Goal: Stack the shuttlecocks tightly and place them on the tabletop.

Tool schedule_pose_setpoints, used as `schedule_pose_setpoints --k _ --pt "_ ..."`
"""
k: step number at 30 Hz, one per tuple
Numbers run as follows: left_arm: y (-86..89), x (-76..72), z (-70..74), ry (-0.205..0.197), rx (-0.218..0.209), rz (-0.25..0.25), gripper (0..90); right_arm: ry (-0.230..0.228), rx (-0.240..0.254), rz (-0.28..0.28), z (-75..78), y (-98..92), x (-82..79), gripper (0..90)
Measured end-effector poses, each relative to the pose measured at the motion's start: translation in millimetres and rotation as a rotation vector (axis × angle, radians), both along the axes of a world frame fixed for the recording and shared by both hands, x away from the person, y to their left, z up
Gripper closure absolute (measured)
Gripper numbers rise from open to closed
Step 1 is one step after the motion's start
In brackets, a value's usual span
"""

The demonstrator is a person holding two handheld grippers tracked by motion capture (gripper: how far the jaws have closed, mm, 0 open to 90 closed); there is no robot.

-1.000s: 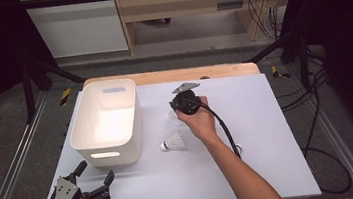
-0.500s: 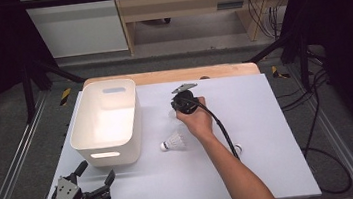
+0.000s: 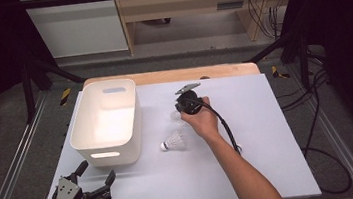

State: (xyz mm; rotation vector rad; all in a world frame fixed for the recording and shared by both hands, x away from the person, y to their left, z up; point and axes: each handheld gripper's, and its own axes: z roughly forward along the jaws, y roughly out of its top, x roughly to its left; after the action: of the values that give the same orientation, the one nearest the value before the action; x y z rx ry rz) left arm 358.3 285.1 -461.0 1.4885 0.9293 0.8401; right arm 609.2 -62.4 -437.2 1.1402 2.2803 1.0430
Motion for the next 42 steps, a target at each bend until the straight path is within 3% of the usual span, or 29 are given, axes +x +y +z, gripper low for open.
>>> schedule_pose_setpoints --k 13,24,30,36,42 --pt "0.3 0.0 -0.2 0.001 0.001 -0.002 5.8 0.016 -0.015 -0.001 -2.8 -11.6 -4.0 90.0" --pt "-0.8 0.0 -0.6 0.003 0.008 -0.001 5.9 0.023 -0.001 -0.038 -7.0 -43.4 -13.5 90.0" --pt "-0.7 0.4 -0.8 0.004 0.007 0.0 5.9 0.013 0.013 -0.056 -3.2 -51.7 -14.7 90.0" --pt "-1.7 0.2 -0.9 0.004 0.012 -0.001 5.9 -0.006 0.048 -0.045 2.0 -44.8 -16.7 90.0" --pt "-1.5 0.2 -0.9 0.005 0.014 -0.002 5.9 -0.019 0.083 -0.015 6.6 -19.9 -11.8 90.0"
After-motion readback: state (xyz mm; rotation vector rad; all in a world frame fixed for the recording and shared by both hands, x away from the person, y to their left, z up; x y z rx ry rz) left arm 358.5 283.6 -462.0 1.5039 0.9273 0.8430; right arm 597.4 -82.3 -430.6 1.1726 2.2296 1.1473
